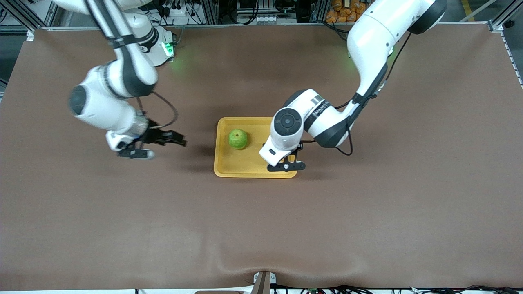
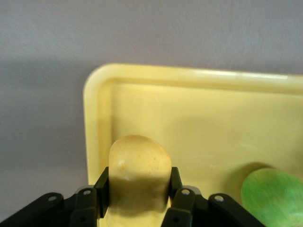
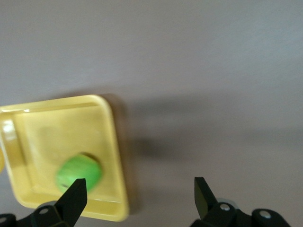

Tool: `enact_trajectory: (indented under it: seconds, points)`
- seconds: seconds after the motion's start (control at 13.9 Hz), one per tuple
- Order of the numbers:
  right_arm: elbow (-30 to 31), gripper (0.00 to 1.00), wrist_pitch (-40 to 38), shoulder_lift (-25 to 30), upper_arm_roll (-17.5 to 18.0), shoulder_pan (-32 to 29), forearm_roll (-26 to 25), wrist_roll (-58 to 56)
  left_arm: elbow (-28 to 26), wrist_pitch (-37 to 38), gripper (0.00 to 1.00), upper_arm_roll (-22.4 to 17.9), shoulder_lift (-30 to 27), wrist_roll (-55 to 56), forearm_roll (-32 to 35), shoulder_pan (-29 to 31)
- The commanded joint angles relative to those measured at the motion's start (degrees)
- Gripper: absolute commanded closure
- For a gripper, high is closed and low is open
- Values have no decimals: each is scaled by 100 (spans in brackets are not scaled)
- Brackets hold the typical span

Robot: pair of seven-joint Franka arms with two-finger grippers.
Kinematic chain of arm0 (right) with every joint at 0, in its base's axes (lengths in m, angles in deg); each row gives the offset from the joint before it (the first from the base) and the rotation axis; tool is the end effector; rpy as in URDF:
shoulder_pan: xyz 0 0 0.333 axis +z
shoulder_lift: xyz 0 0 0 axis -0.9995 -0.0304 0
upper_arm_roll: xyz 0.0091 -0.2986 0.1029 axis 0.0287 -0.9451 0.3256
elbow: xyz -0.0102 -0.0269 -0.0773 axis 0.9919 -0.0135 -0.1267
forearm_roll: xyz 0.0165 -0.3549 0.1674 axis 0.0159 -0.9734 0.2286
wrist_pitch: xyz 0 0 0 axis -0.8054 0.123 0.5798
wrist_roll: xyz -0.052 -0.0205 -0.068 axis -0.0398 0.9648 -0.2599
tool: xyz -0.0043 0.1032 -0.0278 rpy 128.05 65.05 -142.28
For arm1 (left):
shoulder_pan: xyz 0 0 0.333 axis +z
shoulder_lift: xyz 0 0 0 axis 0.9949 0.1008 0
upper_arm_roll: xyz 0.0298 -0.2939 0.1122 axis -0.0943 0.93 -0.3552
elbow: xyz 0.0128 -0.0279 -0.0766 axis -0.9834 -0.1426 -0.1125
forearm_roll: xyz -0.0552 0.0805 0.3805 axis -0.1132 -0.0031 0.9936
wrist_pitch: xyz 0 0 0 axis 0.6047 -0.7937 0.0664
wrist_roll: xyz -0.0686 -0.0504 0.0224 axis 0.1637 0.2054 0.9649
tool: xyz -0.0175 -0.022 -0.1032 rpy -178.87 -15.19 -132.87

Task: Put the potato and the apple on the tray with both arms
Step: 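Release the apple on the tray while the left gripper lowers the potato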

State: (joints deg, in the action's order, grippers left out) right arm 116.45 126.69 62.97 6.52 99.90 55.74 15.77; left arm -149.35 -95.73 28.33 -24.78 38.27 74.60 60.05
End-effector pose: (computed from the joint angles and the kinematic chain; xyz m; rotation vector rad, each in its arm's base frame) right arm 0.5478 0.1140 0.3421 -2.7861 0.1391 0.0720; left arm 0.5507 -0.4646 0.2623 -3.1072 -0.0409 0.1504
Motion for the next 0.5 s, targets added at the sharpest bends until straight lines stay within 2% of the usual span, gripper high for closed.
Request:
enact_trajectory:
  seconds: [0.0,0.14,0.29,0.43]
  points:
    - [111,0,-322,109,109,-968,-56,-1379,158,0,100,-94,190,136,282,-185]
    - [102,0,-542,310,92,-1444,-581,-1787,158,0,100,-112,295,136,300,-194]
    - [94,0,-735,687,83,-1498,-1117,-1753,158,0,100,-138,331,127,396,-246]
    - [76,0,-920,1013,92,-1507,-1417,-1500,88,0,100,-156,348,136,581,-273]
